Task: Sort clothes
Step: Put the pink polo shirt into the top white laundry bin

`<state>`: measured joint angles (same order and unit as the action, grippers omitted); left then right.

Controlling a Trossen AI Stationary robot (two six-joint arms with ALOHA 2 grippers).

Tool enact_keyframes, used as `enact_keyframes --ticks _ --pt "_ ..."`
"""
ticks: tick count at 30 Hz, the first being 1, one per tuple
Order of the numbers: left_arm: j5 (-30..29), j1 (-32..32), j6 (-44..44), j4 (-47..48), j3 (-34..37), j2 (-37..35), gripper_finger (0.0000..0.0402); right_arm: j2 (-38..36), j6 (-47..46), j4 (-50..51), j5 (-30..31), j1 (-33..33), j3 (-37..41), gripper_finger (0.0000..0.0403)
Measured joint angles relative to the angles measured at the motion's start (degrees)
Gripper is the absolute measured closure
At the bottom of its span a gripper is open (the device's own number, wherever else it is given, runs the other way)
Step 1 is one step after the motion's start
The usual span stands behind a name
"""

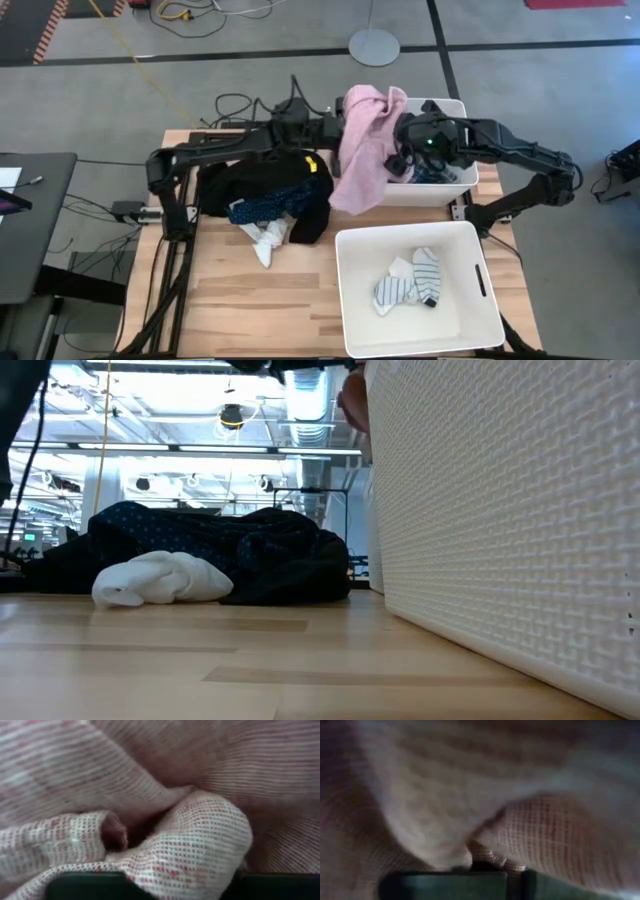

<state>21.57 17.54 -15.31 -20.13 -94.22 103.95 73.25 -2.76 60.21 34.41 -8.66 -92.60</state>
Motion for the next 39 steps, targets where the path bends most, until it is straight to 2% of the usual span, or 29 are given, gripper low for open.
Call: enact_keyframes --ticks 12,19,24,30,39 --pt "2.0 0.6 0.5 0.3 -8.5 9.9 0.0401 0.0 -9.4 12.6 1.7 -4.4 0.0 0.0403" --pt "2.3 2.0 2.6 1.8 -9.4 12.4 0.0399 0.0 -13.2 16.6 1.7 -7.6 0.1 0.0390" --pt "2.2 2.4 0.9 5.2 -9.4 12.4 0.0378 0.0 -15.3 18.1 1.6 -10.4 1.7 0.0369" --pt "1.2 2.4 0.1 8.4 -9.4 12.4 0.0332 0.1 -16.4 19.0 1.7 -11.7 2.6 0.0311" --pt "-0.5 2.4 0.3 13.0 -9.4 12.4 0.0255 0.0 -20.5 20.8 1.7 -11.6 2.6 0.0178"
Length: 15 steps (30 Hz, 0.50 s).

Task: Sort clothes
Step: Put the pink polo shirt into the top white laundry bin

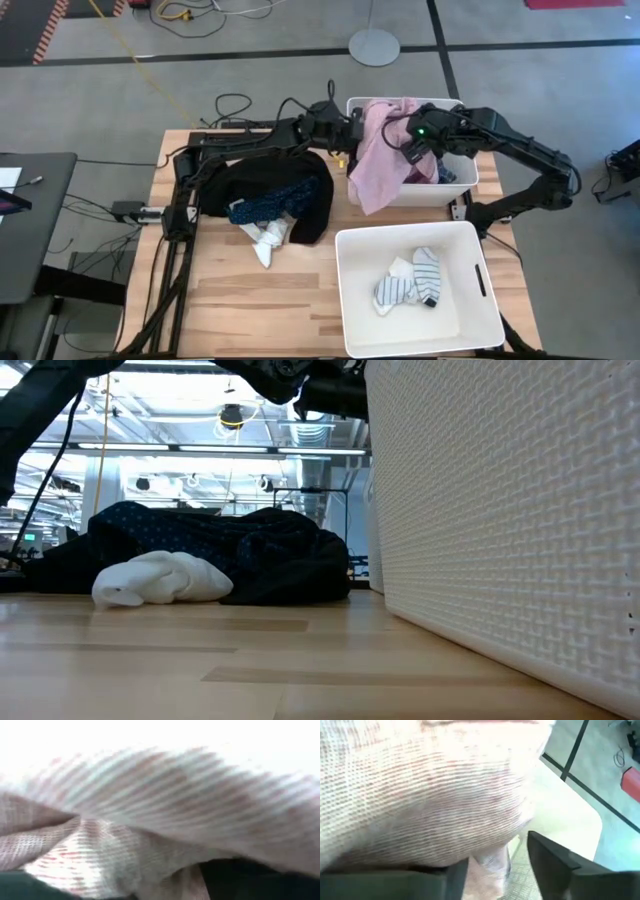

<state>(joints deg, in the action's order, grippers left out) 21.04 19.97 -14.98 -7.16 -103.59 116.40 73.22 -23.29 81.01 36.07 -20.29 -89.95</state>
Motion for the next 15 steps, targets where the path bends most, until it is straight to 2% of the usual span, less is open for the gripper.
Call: enact_keyframes --ticks 5,13,15 --pt "0.0 0.0 -0.4 4.4 0.0 0.0 0.0221 -1.6 -0.9 -1.1 0.0 1.6 0.0 0.0152" --pt "0.0 0.0 -1.0 8.3 0.0 -0.1 0.0205 -6.3 -1.7 -5.5 -0.3 7.5 0.0 0.0171" --pt "0.2 0.0 -1.0 7.8 0.0 -0.1 0.0204 -6.7 -0.6 -6.8 -2.3 9.2 0.0 0.0174"
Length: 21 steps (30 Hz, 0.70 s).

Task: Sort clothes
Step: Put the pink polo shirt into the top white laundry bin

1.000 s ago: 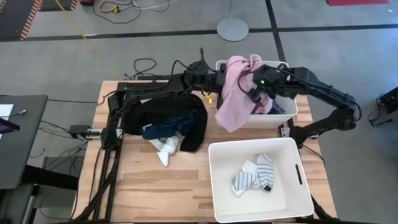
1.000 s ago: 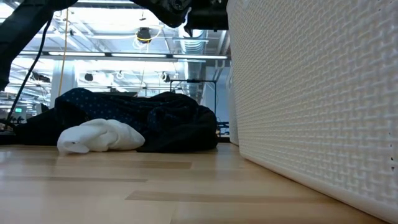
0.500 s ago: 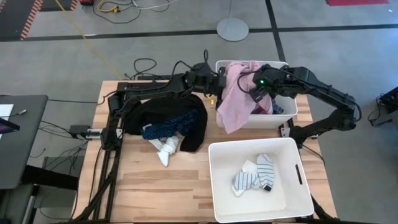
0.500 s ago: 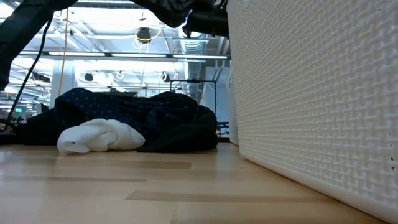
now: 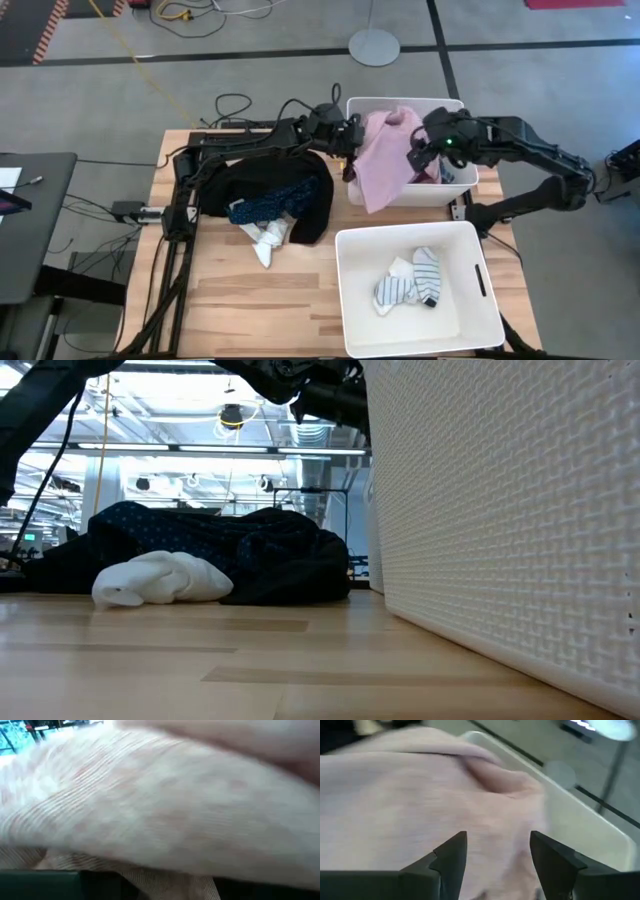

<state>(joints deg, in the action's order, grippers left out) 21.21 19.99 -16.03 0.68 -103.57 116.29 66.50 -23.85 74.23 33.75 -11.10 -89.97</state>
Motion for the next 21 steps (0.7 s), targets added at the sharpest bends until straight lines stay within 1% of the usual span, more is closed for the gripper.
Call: enact_keyframes --ticks 3,6,8,11,17,21 --pt "0.8 0.0 0.4 -0.6 0.0 0.0 0.0204 0.7 2.3 -2.7 -3.3 2.2 0.0 0.0176" --pt "1.0 0.0 0.5 1.2 -0.8 0.0 0.0204 2.1 4.4 -5.1 -3.8 3.8 0.9 0.0176" --pt "1.0 0.0 0.5 2.8 -1.5 0.0 0.0204 3.2 5.4 -5.9 -3.9 3.8 2.3 0.0176" --pt "1.0 0.0 0.5 5.5 -2.6 -0.1 0.0204 5.0 6.2 -6.0 -3.9 2.2 4.4 0.0177" --pt "1.0 0.0 -3.2 17.4 -8.2 -0.1 0.0204 5.8 5.9 -6.7 -3.7 -1.8 7.8 0.0192" --pt "1.0 0.0 -5.9 27.2 -12.9 -0.1 0.0204 5.9 5.9 -6.4 -3.4 -4.5 8.5 0.0208"
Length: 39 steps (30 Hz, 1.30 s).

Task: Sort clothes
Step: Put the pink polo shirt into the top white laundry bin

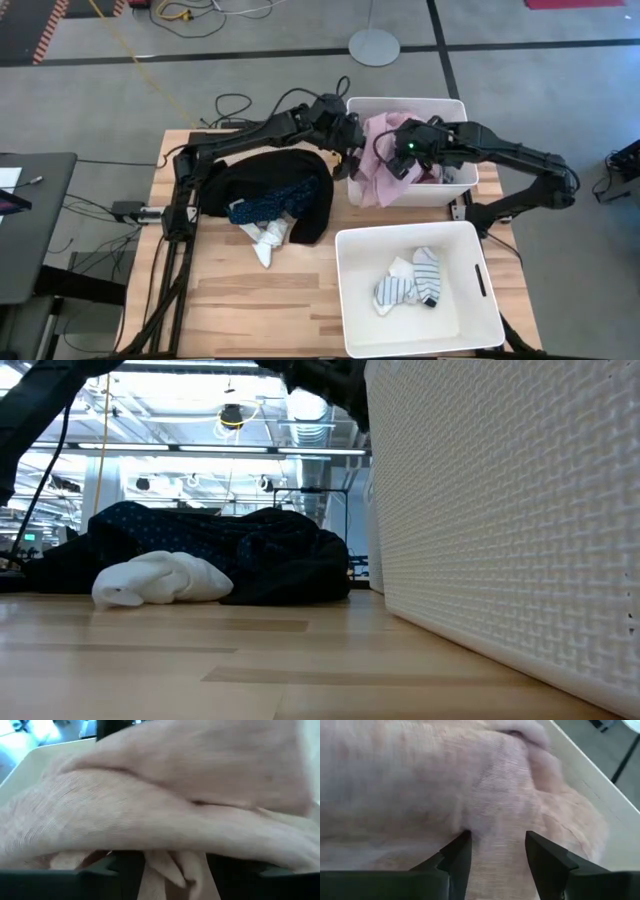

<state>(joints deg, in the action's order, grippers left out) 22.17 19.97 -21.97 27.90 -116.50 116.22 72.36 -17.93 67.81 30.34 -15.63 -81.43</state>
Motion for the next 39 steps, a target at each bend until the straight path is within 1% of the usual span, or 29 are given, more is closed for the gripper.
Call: enact_keyframes --ticks 6,9,12,13,15,18,23,26,33,39 --pt "0.0 0.0 -2.6 13.9 -8.4 0.0 0.0204 -0.1 0.0 -0.8 0.2 -2.5 2.6 0.0228" --pt "-0.1 -0.1 -3.1 19.6 -13.2 0.0 0.0204 0.0 0.0 -1.2 -0.2 -3.9 5.0 0.0232" --pt "-1.5 -0.1 -3.2 25.8 -18.1 0.0 0.0204 0.0 0.0 -2.3 -0.4 -5.1 7.7 0.0233" --pt "-1.8 -0.1 -3.2 26.9 -18.7 -0.2 0.0204 0.0 0.0 -2.5 -0.5 -5.5 8.5 0.0232" --pt "-2.8 -0.1 -3.1 27.9 -17.2 -2.8 0.0204 0.0 0.0 -3.2 -0.7 -6.3 9.9 0.0232" --pt "-4.6 -0.4 -3.1 30.9 -17.0 -5.6 0.0204 0.0 0.0 -6.2 -0.9 -7.8 12.2 0.0233" --pt "-5.0 -1.9 -1.5 37.3 -17.0 -9.9 0.0204 -0.1 -0.1 -12.1 -1.1 -11.2 16.0 0.0233" --pt "-5.1 -3.7 -1.1 40.2 -17.0 -11.8 0.0204 0.0 -0.1 -15.1 -3.0 -13.5 18.3 0.0233" --pt "-8.7 -9.2 -1.3 47.4 -17.0 -14.5 0.0204 0.1 -0.1 -23.4 -6.4 -16.9 25.7 0.0233" --pt "-11.7 -14.1 0.1 51.7 -17.0 -14.7 0.0204 0.1 -1.0 -27.2 -8.0 -18.3 31.5 0.0233"
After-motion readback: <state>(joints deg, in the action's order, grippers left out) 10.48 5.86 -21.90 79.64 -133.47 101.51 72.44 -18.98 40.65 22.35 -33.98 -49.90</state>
